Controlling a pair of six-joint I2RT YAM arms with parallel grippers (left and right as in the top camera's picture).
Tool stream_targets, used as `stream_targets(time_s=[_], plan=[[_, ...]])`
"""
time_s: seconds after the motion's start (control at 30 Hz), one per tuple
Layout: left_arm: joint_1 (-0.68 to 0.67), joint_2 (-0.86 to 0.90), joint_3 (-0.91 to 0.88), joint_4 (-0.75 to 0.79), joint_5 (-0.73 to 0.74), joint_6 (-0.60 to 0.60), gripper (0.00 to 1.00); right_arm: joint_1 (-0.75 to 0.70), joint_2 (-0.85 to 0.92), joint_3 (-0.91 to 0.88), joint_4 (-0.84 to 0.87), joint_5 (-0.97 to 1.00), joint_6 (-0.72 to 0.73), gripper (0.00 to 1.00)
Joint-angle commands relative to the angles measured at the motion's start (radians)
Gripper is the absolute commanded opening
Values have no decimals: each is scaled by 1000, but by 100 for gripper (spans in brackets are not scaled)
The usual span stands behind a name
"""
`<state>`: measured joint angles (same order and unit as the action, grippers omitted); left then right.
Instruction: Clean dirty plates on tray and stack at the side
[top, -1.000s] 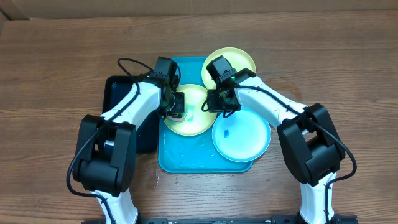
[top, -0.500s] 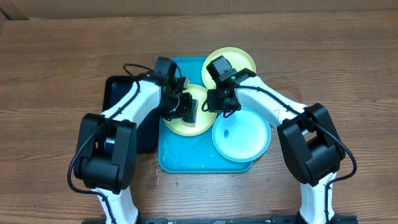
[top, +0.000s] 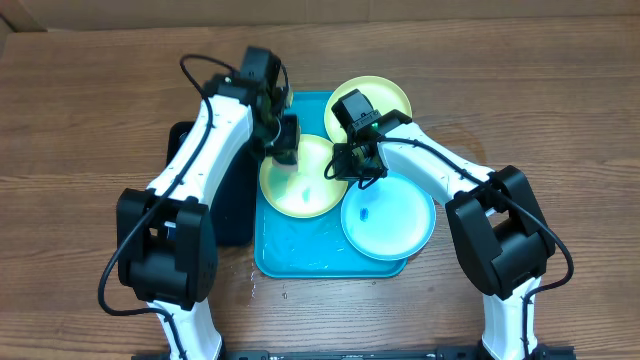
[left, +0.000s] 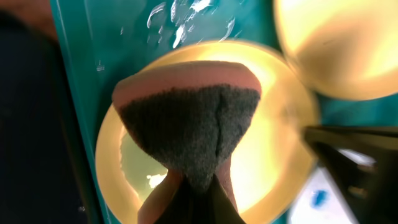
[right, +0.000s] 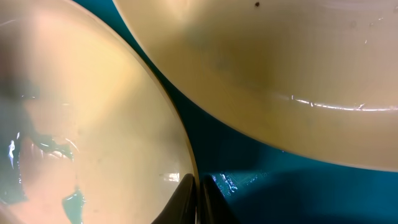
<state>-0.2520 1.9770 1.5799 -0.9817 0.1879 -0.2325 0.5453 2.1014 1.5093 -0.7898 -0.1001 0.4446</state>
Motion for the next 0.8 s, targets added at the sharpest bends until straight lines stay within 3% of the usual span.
stream_targets(time_s=[0.0, 0.17, 0.3, 0.63, 0.77], plan=[[-21, -2, -130, 70, -31, 15, 4, 5, 3, -16, 4, 2, 2, 6], [-37, -2, -322, 218, -69, -38, 4, 5, 3, -16, 7, 2, 2, 6], [-37, -1, -365, 254, -32, -37, 4, 5, 3, -16, 7, 2, 2, 6], [-37, 0, -332, 349, 260, -62, 4, 5, 3, -16, 6, 2, 2, 6], [-37, -1, -174, 215, 255, -60, 4, 5, 3, -16, -1, 2, 2, 9]])
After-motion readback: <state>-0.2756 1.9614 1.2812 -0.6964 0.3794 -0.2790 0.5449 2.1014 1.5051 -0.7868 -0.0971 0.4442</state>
